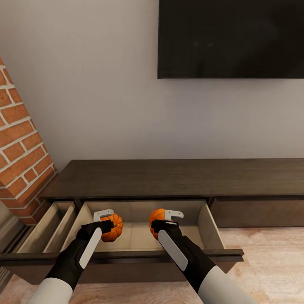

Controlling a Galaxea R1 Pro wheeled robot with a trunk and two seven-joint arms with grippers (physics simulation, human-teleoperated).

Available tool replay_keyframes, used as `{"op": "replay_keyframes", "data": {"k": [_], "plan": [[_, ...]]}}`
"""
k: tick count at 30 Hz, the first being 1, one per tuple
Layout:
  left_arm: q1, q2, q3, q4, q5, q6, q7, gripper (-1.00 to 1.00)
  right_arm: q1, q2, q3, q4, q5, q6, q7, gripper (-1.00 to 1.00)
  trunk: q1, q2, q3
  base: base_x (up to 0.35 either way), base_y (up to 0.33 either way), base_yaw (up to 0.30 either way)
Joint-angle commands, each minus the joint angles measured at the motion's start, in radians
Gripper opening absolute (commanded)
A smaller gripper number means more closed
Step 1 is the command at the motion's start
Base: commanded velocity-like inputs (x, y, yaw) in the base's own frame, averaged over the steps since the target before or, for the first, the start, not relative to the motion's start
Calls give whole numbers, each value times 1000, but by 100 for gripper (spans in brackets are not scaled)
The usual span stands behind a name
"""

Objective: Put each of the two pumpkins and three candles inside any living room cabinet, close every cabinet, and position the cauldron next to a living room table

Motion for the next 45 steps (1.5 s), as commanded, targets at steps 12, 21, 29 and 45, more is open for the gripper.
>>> {"op": "replay_keyframes", "data": {"k": [12, 21, 29, 45], "plan": [[0, 0, -1, -2, 9, 2, 8, -100, -1, 0, 2, -1, -5, 3, -7, -100, 2, -2, -20, 10, 3, 0], [0, -1, -2, -2, 9, 2, 9, -100, -1, -1, 2, -1, -5, 3, -7, -100, 5, -3, -43, 0, 0, 0], [0, -1, -1, -2, 9, 2, 9, -100, -1, -1, 2, -2, -5, 3, -7, -100, 5, -3, -43, 0, 0, 0], [0, 1, -1, -2, 9, 1, 8, -100, -1, -2, 2, -3, -7, 3, -7, -100, 5, -3, -43, 0, 0, 0]]}}
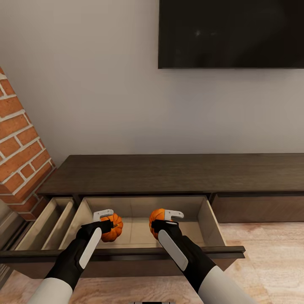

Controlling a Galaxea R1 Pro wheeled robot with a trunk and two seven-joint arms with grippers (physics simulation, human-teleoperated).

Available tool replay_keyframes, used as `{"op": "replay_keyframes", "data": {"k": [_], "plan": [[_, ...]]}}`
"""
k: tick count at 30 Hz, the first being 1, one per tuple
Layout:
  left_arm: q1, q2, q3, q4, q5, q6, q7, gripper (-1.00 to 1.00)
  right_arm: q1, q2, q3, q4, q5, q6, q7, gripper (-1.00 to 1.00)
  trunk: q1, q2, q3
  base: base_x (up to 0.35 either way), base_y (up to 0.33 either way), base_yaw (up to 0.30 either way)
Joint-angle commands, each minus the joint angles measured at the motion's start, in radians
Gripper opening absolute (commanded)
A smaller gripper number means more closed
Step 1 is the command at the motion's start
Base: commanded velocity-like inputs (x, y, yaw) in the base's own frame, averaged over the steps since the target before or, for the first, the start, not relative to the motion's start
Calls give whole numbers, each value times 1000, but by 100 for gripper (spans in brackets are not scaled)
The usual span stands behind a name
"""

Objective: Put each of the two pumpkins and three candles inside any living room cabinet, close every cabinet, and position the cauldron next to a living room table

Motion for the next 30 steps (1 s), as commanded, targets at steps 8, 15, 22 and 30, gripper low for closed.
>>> {"op": "replay_keyframes", "data": {"k": [8, 15, 22, 30], "plan": [[0, 0, -2, -2, 9, 2, 7, 100, -1, 0, 2, -1, -6, 3, -7, -100, 0, 0, -1, 0, 0, 0], [0, 0, 0, -1, 9, 3, 7, 100, -1, 0, 2, -1, -7, 3, -7, -100, 0, 0, -1, 0, 0, 0], [0, 0, 0, -7, 10, 4, 6, 100, -1, 0, 2, -1, -4, 2, -5, -100, 0, 0, -1, 0, 0, 0], [0, 4, 2, -34, 18, 9, 1, 100, -1, 0, 6, 0, 0, -24, -5, -100, 0, 0, -1, 0, 0, 0]]}}
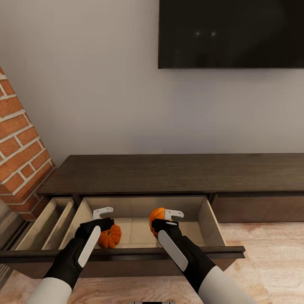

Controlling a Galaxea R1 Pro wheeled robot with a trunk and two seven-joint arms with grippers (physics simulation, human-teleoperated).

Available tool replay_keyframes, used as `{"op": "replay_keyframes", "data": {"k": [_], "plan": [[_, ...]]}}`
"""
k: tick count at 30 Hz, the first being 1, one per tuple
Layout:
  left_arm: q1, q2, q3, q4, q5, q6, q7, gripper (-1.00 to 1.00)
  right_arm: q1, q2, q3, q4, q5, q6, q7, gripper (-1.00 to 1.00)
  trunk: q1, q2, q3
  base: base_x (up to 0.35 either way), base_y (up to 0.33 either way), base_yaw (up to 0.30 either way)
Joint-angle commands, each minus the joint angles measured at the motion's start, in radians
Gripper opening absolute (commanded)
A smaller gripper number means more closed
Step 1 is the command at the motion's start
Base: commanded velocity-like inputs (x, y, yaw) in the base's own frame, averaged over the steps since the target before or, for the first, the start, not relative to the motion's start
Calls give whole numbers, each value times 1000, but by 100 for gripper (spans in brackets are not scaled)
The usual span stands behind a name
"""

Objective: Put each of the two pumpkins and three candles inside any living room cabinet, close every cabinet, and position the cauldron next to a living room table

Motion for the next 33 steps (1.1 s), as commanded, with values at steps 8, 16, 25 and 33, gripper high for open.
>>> {"op": "replay_keyframes", "data": {"k": [8, 16, 25, 33], "plan": [[0, 4, -2, -10, 12, 4, 9, 100, -1, 0, 4, -2, -9, 3, -7, -100, 0, 0, -1, 0, 0, 0], [0, 4, -2, -22, 13, 8, 9, 100, -2, 0, 3, -4, -20, 10, -6, -100, 0, 0, -1, 0, 0, 0], [0, 4, -2, -25, 13, 9, 9, 100, -2, -2, -24, -3, -142, 10, -5, 100, 0, 0, -1, 0, 0, 0], [0, 4, -2, -25, 13, 10, 9, 100, -2, -3, -29, -3, -210, -4, -16, 100, -1, 0, 7, 0, 0, 0]]}}
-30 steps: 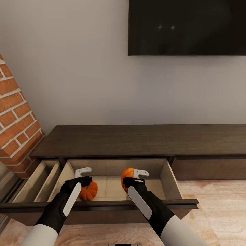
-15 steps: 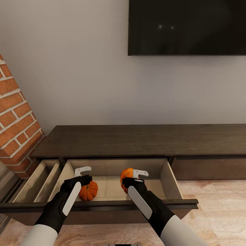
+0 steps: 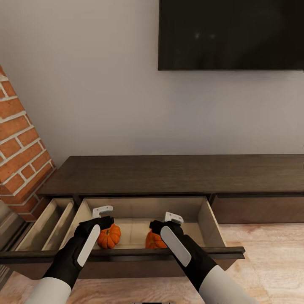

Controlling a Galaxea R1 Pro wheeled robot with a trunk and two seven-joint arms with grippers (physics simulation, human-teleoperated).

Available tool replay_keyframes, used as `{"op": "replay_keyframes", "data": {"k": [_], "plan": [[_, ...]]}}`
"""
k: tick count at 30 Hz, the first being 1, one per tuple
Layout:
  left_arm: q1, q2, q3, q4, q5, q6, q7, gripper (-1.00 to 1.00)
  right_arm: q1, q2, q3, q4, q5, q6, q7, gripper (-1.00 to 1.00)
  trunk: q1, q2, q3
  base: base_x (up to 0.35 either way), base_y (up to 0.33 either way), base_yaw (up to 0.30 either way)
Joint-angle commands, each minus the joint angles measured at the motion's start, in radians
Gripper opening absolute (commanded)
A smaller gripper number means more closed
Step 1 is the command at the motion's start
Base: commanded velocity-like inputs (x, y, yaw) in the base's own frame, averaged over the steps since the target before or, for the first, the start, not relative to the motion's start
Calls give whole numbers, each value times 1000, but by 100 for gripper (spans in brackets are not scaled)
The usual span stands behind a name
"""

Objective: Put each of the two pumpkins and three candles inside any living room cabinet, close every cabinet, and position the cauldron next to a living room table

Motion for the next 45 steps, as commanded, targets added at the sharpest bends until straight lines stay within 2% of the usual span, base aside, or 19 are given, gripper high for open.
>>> {"op": "replay_keyframes", "data": {"k": [1, 6, 22, 28, 35, 37, 38, 41, 45], "plan": [[0, 1, -3, -1, 10, 2, 10, 100, -1, 0, 2, -1, -5, 3, -8, 100, 0, 0, -1, 0, 0, 0], [0, 1, -4, -2, 10, 2, 10, 100, -1, 0, 2, -2, -2, 3, -10, 100, 0, 0, -1, 0, 0, 0], [0, -1, -3, -1, 19, 17, 10, 100, -1, -1, 2, -2, -1, 5, -9, 100, -7, 3, 61, 0, 0, 0], [0, -8, -7, -9, 42, 96, 9, 100, 0, -2, 2, -3, -3, 14, -11, 100, -10, 5, 84, 0, 0, 0], [0, -13, -4, -84, 51, 284, 11, 100, -1, -5, 0, -3, -10, 20, -7, 100, -13, 6, 111, -76, 0, 0], [0, -13, 24, -97, 52, 310, 11, 100, -1, -5, 0, -3, -12, 21, -7, 100, -14, 7, 119, -93, 0, 0], [0, -14, 59, -102, 52, 321, 11, 100, 0, -5, 0, -3, -13, 22, -7, 100, -15, 7, 123, -37, 0, 0], [0, -14, 101, -104, 52, 329, 16, 100, 0, -5, 0, -4, -13, 22, -7, 100, -16, 8, 135, -20, 0, 0], [0, -12, 122, -96, 54, 332, 46, 100, 0, -6, 0, -12, -14, 30, -7, 100, -18, 9, 150, -4, 0, 0]]}}
